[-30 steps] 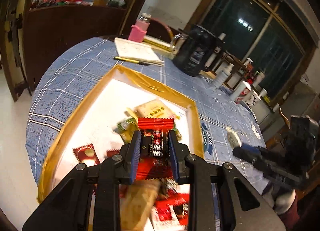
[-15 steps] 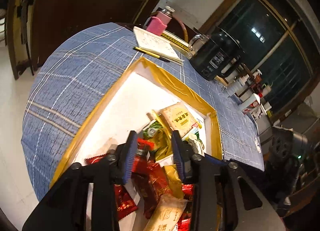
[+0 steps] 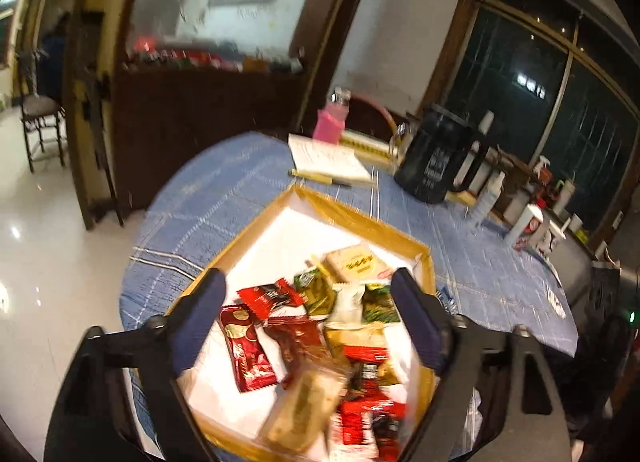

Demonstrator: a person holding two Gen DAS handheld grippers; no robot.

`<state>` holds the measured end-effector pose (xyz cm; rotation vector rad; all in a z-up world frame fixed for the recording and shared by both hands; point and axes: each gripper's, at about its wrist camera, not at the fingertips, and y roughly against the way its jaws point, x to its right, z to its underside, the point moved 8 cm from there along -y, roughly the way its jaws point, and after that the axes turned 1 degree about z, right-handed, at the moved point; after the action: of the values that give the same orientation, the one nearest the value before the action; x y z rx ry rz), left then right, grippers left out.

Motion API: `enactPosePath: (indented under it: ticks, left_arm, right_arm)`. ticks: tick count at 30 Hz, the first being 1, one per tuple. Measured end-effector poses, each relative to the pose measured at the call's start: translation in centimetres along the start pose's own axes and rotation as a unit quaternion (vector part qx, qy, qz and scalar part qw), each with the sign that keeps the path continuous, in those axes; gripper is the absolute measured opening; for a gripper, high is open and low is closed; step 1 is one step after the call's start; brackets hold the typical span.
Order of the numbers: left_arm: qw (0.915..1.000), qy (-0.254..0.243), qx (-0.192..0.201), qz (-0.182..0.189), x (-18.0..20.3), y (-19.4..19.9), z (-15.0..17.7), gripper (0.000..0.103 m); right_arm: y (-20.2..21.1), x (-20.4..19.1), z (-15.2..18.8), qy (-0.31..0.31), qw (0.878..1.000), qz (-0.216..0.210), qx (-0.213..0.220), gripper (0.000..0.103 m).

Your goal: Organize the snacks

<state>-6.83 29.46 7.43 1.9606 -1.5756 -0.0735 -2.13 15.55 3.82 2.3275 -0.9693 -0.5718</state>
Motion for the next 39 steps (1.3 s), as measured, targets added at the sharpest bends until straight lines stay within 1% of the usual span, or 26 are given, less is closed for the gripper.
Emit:
enactPosePath:
  ticks: [2,3,5,6,8,9,12,15,18,20,22,26,30,35,39]
  left_arm:
    - [0.9999,0.010,0.006,0.005,0.9,1.1,0.3,0.087]
    - [0.9996,0.020,0.005,0.018,1.5,1.5,0.5,0.087]
    - [0.9989,0.027,-0.006,0.039,2.6,1.8,1.1,0.087]
    - [0.9989,0.023,-0.018,0.038,3.3,1.7,1.6,0.087]
    - [0.9991,0.000,-0.032,0.026,4.6,1.4,2.5,0.087]
    - [0.9992,-0.014,-0.034,0.012,5.3,1.4,3.0,0.087]
    - [0.9980,-0.046,-0.035,-0.026,6.9,1.2,4.5,0.087]
    - [0.9941,-0.085,-0.044,-0.051,8.7,1.0,6.2,0.087]
    - [0.9896,-0.122,-0.052,-0.056,10.7,1.3,7.6,0.087]
    - [0.9868,-0.143,-0.053,-0.053,11.9,1.5,8.1,0.087]
    - [0.9833,-0.165,-0.049,-0.059,12.8,1.6,8.5,0.087]
    - [0.9798,-0.181,-0.050,-0.069,13.4,1.6,9.0,0.087]
    - [0.9776,-0.186,-0.061,-0.078,13.1,1.1,9.5,0.087]
    - [0.9780,-0.179,-0.075,-0.077,12.3,0.6,10.0,0.087]
    - [0.9790,-0.173,-0.080,-0.073,11.7,0.4,10.2,0.087]
  right_arm:
    - [1.7,0.7,0.8,-0.001,1.000,0.010,0.018,0.045]
    - [2.4,1.0,1.1,-0.003,1.000,0.014,0.024,0.045]
    - [3.9,1.8,2.0,-0.009,0.999,0.018,0.032,0.045]
    - [4.9,2.3,2.7,-0.013,0.999,0.019,0.036,0.045]
    - [6.2,3.5,3.6,-0.023,0.999,0.025,0.040,0.049]
    - [6.9,4.3,4.2,-0.033,0.998,0.026,0.041,0.052]
    - [8.2,6.2,5.8,-0.063,0.997,0.023,0.040,0.052]
    - [9.3,7.7,7.1,-0.084,0.995,0.030,0.041,0.052]
    - [10.3,8.8,8.0,-0.092,0.994,0.046,0.049,0.052]
    - [10.7,9.4,8.5,-0.095,0.993,0.051,0.048,0.052]
    - [10.8,9.9,8.9,-0.101,0.992,0.057,0.045,0.052]
    - [10.7,10.5,9.8,-0.115,0.991,0.062,0.036,0.052]
    - [10.1,10.1,10.4,-0.112,0.991,0.065,0.026,0.052]
    - [9.3,8.6,10.5,-0.093,0.993,0.066,0.016,0.052]
    - [8.6,7.9,10.7,-0.087,0.994,0.066,0.007,0.055]
